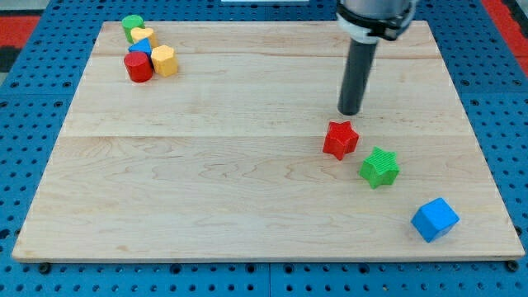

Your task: Move the red star horizontally to the left side of the green star

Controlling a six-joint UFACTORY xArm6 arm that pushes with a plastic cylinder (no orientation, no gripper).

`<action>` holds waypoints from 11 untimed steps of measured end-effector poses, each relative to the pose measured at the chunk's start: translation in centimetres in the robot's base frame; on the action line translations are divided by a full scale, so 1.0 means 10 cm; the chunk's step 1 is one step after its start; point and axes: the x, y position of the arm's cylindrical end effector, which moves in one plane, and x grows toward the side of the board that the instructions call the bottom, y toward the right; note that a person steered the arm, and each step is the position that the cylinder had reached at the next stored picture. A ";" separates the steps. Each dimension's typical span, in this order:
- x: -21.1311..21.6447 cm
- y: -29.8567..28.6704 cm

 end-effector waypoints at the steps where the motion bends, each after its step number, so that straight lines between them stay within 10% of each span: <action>1: 0.28 -0.14; 3: 0.36 -0.83; 6: 0.50 0.10; 11: 0.98 -1.07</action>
